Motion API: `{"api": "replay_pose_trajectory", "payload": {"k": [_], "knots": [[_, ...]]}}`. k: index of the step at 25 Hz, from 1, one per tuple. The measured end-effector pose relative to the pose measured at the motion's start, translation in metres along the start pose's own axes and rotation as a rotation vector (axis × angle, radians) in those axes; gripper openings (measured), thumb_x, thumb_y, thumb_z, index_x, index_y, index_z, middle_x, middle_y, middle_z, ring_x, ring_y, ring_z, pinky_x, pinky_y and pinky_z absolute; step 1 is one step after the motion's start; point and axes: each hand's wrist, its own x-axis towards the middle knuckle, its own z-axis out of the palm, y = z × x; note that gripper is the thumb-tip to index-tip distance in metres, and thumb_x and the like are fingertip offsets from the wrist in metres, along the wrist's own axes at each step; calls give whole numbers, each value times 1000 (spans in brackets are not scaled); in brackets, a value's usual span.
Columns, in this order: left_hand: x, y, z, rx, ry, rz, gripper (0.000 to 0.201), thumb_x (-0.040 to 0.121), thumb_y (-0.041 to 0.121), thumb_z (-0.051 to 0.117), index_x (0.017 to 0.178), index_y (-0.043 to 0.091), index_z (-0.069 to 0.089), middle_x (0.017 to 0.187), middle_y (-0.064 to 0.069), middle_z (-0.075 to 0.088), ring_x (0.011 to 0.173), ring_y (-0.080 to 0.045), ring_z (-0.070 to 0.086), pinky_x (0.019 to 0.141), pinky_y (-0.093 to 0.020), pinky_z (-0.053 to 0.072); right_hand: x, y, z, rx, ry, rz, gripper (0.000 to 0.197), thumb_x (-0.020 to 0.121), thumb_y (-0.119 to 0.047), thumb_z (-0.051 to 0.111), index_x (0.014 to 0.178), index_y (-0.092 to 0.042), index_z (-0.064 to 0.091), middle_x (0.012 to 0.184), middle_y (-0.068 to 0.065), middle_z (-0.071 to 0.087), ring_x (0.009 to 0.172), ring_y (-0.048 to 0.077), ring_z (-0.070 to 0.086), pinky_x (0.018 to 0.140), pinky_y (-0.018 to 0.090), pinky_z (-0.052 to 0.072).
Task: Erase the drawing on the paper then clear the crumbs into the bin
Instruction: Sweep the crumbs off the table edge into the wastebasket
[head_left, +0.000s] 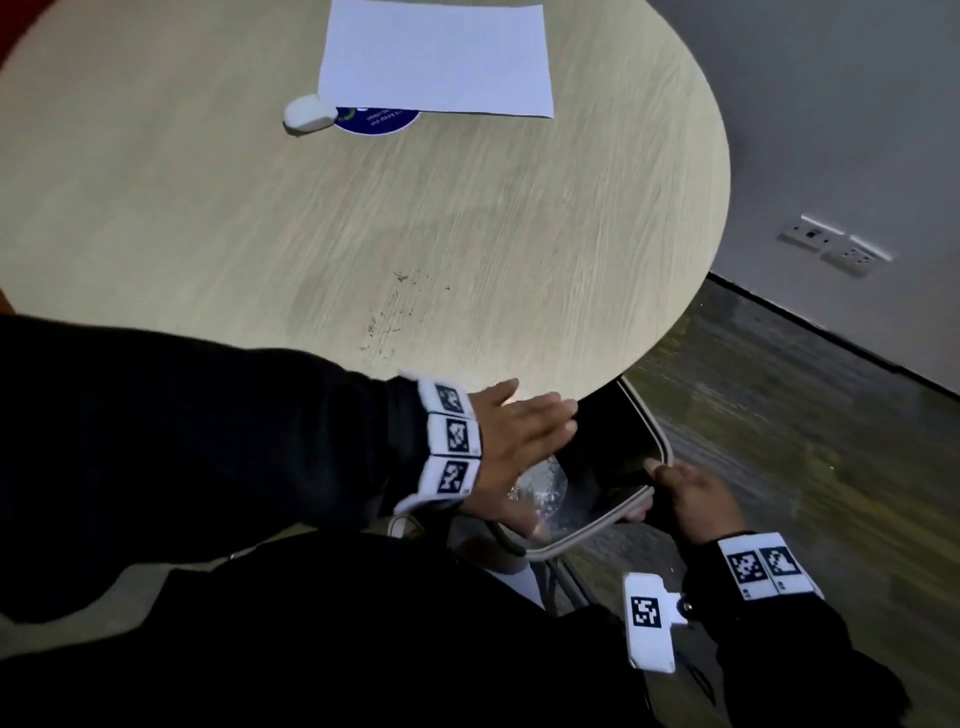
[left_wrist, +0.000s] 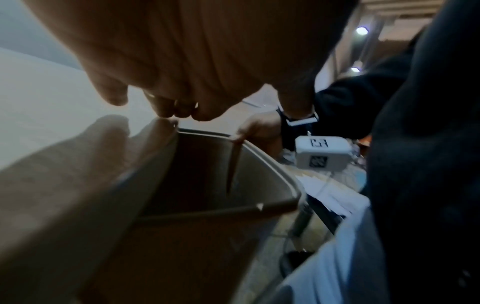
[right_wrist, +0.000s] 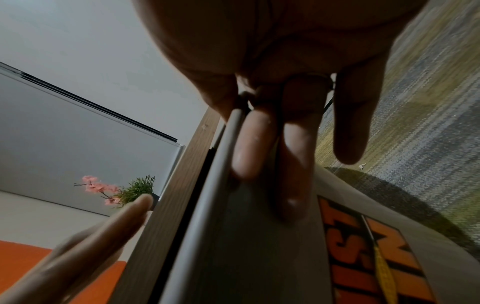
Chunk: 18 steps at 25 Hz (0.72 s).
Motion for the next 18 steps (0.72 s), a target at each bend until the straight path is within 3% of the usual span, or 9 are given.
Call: {"api": "replay_pose_trajectory", "payload": {"k": [3,5,7,9,12,15,16,18], "knots": [[-1,-67,-22,-18,145,-240,115,71,86,12,151,4,-3,159,-14,-11,148,-26,-5,116,-50,7,0,3,0,-5,-14,-1,20,97,-3,42,85,10,52,40,17,55,34,21,57,38,21,49],[-2,-125,-30,-83,198,-444,112,76,82,23,151,2,3,160,-17,-3,148,-29,3,115,-50,13,0,5,2,-4,-13,3,17,96,-3,43,90,10,52,42,18,56,34,22,57,38,23,49],[0,-155,-30,-92,204,-535,103,83,74,36,152,5,5,161,-14,-2,148,-26,4,116,-46,12,0,6,6,-6,-23,20,18,96,-2,43,83,8,50,40,18,55,33,22,57,38,23,49],[9,-157,-26,-91,199,-491,106,81,79,33,153,8,1,161,-11,-6,148,-23,0,118,-42,9,0,6,10,-9,-36,33,23,97,-2,42,78,7,51,41,19,55,33,22,56,38,23,49],[10,-121,-18,-36,82,-255,117,73,88,20,151,7,-10,158,-13,-18,147,-25,-11,119,-41,6,4,9,10,-14,-44,32,25,97,-3,43,77,8,53,45,21,56,36,24,57,40,24,50],[-7,-69,-9,56,-80,-18,109,80,80,23,150,5,-13,156,-14,-24,146,-25,-16,118,-42,2,4,10,8,-15,-47,32,24,96,-3,44,79,9,54,46,21,56,37,25,57,41,26,51],[-9,-69,-12,45,-79,-17,109,79,80,21,150,4,-11,157,-14,-21,146,-25,-14,117,-41,3,5,11,7,-15,-56,33,23,96,-3,43,83,12,55,49,23,56,38,25,58,42,26,52],[4,-91,-28,2,70,-137,119,69,88,10,150,2,-3,158,-19,-11,147,-30,-1,117,-43,11,7,13,6,-28,-59,36,24,97,-5,44,92,15,55,59,28,58,40,27,59,43,26,52]]}}
